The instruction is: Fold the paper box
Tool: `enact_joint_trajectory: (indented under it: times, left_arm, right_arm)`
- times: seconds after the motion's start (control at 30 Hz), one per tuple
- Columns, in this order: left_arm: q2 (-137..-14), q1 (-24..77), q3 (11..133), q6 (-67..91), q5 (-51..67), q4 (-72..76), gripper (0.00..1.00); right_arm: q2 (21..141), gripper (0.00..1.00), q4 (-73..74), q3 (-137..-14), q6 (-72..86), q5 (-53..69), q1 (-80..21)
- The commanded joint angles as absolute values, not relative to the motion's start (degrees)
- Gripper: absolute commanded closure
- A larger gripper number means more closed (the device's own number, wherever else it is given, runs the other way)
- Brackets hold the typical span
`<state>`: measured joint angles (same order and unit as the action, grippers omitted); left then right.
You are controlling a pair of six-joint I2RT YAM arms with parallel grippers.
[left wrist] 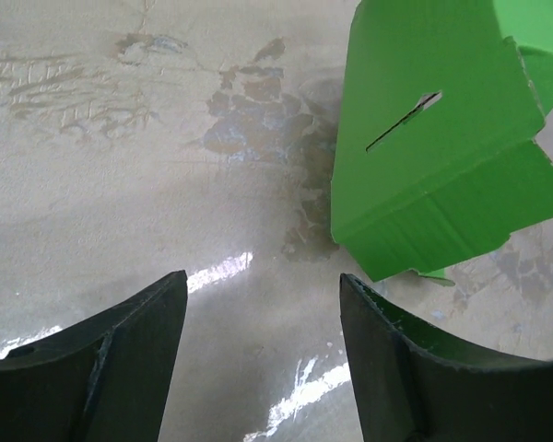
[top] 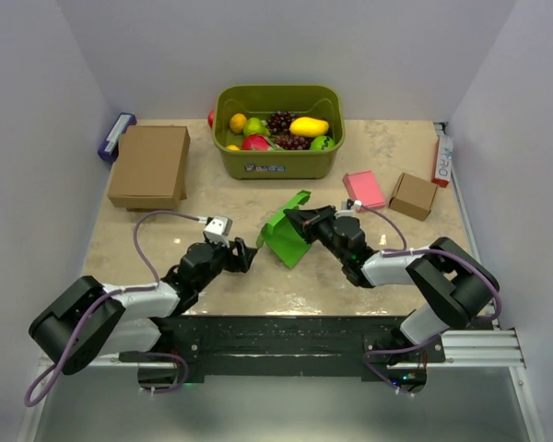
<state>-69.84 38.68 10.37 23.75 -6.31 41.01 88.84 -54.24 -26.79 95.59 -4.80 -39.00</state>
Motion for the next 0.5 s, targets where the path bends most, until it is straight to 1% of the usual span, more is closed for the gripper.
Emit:
enact_joint_trajectory:
  times: [0.0,0.13,0.47]
  left_arm:
    - [-71.7,38.0,9.5,25.8,-5.1,53.0,0.30]
    - [-74.1,37.5,9.4,26.6,-4.0,57.6,0.31]
    - [-77.8,37.0,9.8,26.0,-3.4,63.0,0.32]
  right_arm:
    - [87.4,1.00,-57.9,-27.2,97.8,-4.0,-39.3]
    - [86.7,1.00,-57.7,-27.4,97.9,-3.8,-39.3]
    - [84.9,1.00,-55.9,-27.5,97.8,-3.8,-39.3]
